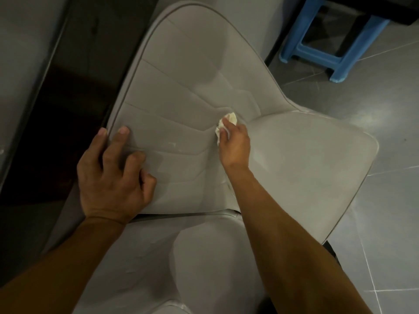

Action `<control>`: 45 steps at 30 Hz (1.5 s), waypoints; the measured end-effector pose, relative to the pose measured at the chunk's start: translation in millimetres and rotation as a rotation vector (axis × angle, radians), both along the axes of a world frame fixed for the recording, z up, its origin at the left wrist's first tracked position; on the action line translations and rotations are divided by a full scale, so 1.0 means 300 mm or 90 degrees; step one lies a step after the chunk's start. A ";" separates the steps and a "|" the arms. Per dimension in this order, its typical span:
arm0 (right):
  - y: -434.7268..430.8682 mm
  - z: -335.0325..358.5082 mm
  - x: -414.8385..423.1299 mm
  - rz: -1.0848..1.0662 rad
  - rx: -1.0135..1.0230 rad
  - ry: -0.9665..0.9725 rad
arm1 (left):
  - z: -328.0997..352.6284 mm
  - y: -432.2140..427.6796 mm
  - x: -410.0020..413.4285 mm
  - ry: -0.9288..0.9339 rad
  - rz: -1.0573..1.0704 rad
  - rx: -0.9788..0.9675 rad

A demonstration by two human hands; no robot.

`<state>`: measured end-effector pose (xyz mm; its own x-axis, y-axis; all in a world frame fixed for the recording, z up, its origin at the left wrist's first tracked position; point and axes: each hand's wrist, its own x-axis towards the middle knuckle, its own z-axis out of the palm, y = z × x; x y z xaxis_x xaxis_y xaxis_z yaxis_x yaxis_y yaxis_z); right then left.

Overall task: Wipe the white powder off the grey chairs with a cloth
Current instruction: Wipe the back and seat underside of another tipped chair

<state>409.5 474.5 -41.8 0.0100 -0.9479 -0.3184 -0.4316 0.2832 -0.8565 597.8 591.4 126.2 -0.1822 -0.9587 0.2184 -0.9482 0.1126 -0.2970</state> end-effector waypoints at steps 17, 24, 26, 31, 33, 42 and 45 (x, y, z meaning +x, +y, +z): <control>-0.054 -0.037 -0.119 -0.001 0.081 0.118 | 0.001 -0.001 -0.006 0.039 -0.010 -0.019; 0.065 0.131 0.053 -0.006 -0.168 -0.106 | -0.006 0.001 0.003 0.017 -0.007 -0.005; 0.109 0.122 0.081 0.009 -0.131 -0.108 | 0.001 -0.002 -0.005 0.031 -0.012 -0.010; 0.160 0.068 0.014 0.033 0.038 -0.024 | 0.008 -0.002 -0.010 0.046 -0.014 -0.012; 0.182 0.133 0.004 0.042 -0.050 -0.083 | 0.004 -0.002 -0.006 0.038 -0.013 -0.007; 0.280 0.223 0.090 0.225 -0.196 -0.051 | 0.017 -0.010 -0.019 0.028 -0.003 -0.023; 0.285 0.128 0.007 0.300 -0.074 0.095 | 0.023 -0.011 -0.023 0.025 0.001 -0.016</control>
<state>411.7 559.9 -3.3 0.4076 -0.8806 -0.2415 -0.6096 -0.0655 -0.7900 590.9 588.0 133.0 -0.1712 -0.9530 0.2500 -0.9594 0.1036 -0.2622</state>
